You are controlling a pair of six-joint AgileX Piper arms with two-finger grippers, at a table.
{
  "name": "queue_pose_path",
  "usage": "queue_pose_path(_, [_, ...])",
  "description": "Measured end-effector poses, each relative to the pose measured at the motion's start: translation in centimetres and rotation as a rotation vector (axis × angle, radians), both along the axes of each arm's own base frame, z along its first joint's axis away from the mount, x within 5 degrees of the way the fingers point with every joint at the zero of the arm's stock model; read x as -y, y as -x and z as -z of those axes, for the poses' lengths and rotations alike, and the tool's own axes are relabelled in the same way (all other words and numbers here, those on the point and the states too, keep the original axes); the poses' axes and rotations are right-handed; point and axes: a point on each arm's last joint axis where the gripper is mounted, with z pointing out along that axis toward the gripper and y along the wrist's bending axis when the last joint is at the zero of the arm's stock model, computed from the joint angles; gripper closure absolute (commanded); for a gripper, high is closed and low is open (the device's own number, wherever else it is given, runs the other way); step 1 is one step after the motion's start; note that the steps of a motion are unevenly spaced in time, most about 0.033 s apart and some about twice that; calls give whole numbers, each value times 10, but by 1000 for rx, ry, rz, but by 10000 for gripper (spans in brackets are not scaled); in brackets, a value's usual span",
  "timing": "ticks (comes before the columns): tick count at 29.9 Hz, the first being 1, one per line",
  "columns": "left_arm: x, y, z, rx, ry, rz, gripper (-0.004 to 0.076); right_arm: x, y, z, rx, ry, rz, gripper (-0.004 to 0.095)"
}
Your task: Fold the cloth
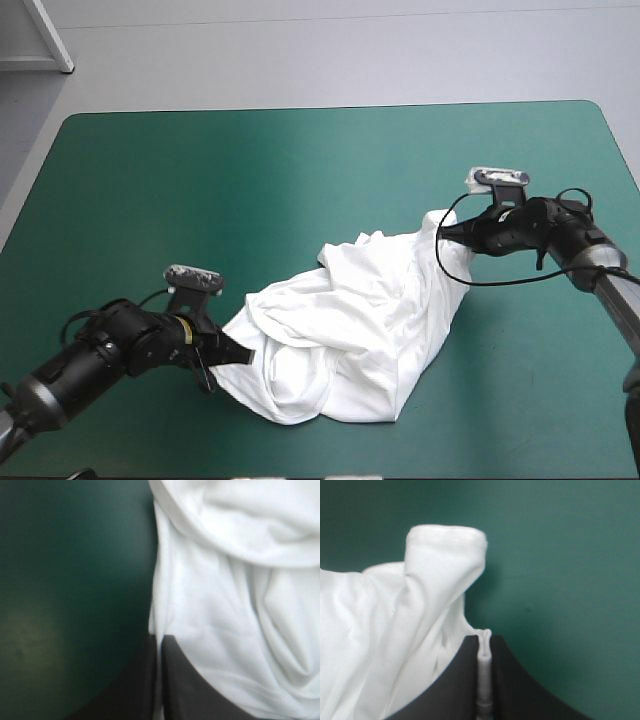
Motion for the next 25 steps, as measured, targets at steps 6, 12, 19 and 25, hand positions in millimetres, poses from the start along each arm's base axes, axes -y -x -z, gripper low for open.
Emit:
queue_pose_path(6, [-24,0,-106,268,-92,-45,734,18,34,-91,175,111,79,920])
queue_pose_path(12, [-55,21,-200,539,-101,-123,734,43,88,-177,357,239,211,922])
queue_pose_path(19, [-96,57,-284,871,-81,-232,734,64,154,-275,675,276,349,922])
queue_pose_path(25, [-128,86,-325,1064,-131,-331,734,80,215,-338,902,313,451,922])
